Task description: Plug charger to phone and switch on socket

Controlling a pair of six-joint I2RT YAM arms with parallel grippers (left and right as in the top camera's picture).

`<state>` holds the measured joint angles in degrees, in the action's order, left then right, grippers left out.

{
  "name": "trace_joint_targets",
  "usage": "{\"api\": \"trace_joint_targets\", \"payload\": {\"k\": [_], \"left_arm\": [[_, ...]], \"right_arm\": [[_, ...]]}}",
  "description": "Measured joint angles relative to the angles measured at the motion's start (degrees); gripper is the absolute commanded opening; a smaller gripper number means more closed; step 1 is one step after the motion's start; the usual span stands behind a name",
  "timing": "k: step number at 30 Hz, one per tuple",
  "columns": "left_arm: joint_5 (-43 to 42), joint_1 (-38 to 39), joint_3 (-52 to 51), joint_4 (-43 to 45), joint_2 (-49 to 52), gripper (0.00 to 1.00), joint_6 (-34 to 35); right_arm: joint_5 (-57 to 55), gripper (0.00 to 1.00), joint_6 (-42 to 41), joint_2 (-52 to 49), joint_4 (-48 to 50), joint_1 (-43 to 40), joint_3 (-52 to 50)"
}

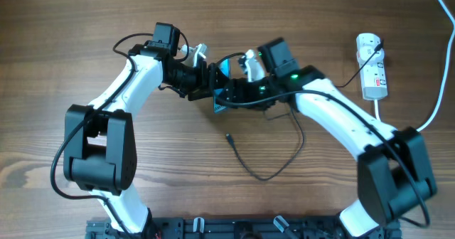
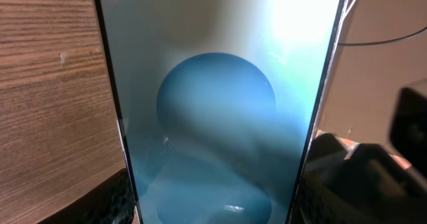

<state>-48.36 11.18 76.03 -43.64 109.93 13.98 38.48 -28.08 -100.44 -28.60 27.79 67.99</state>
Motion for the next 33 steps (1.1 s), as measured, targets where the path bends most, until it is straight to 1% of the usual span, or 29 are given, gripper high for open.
{"api": "trace_joint_targets", "payload": {"k": [3, 5, 7, 8, 9, 11, 12, 13, 14, 15, 16, 17, 18, 22, 25, 27, 29, 30, 31, 32, 33], "left_arm": [[0.07, 0.00, -0.02, 0.15, 0.00, 0.62, 0.04], [0.09, -0.55, 0.00, 0.28, 0.00, 0.62, 0.04], [0.17, -0.76, 0.00, 0.39, 0.00, 0.62, 0.04], [0.26, -0.76, 0.00, 0.42, 0.00, 0.62, 0.04], [0.24, -0.74, 0.00, 0.35, 0.00, 0.62, 0.02], [0.22, -0.68, 0.00, 0.15, 0.00, 0.62, 0.02], [0.22, -0.57, 0.00, 0.17, 0.00, 0.62, 0.00], [0.22, -0.42, 0.00, 0.17, 0.00, 0.64, 0.00], [0.28, -0.42, 0.00, 0.17, 0.00, 0.70, 0.00], [0.90, -0.42, 0.00, 0.17, 0.00, 0.78, 0.04], [1.16, -0.37, -0.02, 0.15, 0.00, 0.91, 0.04], [1.11, -0.37, -0.02, 0.17, 0.00, 0.98, -0.04], [0.63, -0.37, -0.02, 0.17, 0.00, 1.00, -0.26], [-0.20, -0.44, -0.02, 0.26, 0.00, 1.00, -0.24], [-0.63, -0.55, -0.02, 0.26, 0.00, 1.00, -1.09], [-3.32, -1.60, -0.02, 0.68, 0.00, 0.99, -2.84], [-8.96, -3.23, -0.02, 1.81, -0.02, 0.99, -6.27], [-14.47, -4.79, -0.02, 2.45, -0.02, 0.99, -9.29], [-21.29, -5.88, -0.02, 2.97, -0.17, 0.98, -12.63], [-24.26, -6.10, -0.13, 4.13, -0.22, 0.98, -13.73], [-30.03, -6.32, -0.20, 7.39, -0.22, 0.98, -14.40]], "right_arm": [[0.00, 0.56, -0.70, -2.64, 7.28, 2.82, 0.02], [-2.08, 0.45, -2.47, -2.86, 8.59, 3.26, 0.02], [-4.04, 0.38, -3.58, -2.86, 8.55, 3.26, 0.02], [-4.57, 0.29, -4.00, -2.86, 8.31, 3.26, 0.02], [-5.40, 0.26, -4.50, -2.86, 7.93, 3.26, 0.02], [-6.08, 0.16, -5.11, -2.86, 7.30, 3.26, 0.02], [-6.38, 0.05, -5.35, -2.89, 7.15, 3.26, 0.02], [-6.54, 0.04, -5.70, -2.89, 7.13, 3.26, 0.02], [-7.48, 0.04, -6.21, -2.91, 6.75, 3.26, 0.04], [-7.96, 0.04, -6.40, -3.13, 6.78, 3.26, 0.00], [-7.96, 0.04, -6.43, -3.28, 6.80, 3.30, 0.00], [-7.87, 0.04, -6.56, -3.28, 6.93, 3.30, 0.02], [-7.58, 0.04, -6.64, -3.37, 6.82, 3.30, 0.02], [-6.12, 0.04, -6.62, -3.58, 6.34, 3.06, 0.00], [-2.05, 0.04, -6.60, -3.58, 6.40, 1.46, 0.00], [3.19, 0.04, -6.62, -3.58, 8.02, -0.39, -0.02], [9.22, 0.04, -6.67, -3.58, 12.02, -1.92, -0.04], [15.32, 0.04, -7.02, -3.58, 16.83, -3.37, -0.04], [17.77, 0.04, -7.28, -3.56, 18.88, -4.00, -0.02], [19.19, 0.04, -8.04, -3.50, 21.68, -4.46, -0.13], [20.63, 0.04, -9.18, -3.48, 24.74, -4.96, -0.07]]}}
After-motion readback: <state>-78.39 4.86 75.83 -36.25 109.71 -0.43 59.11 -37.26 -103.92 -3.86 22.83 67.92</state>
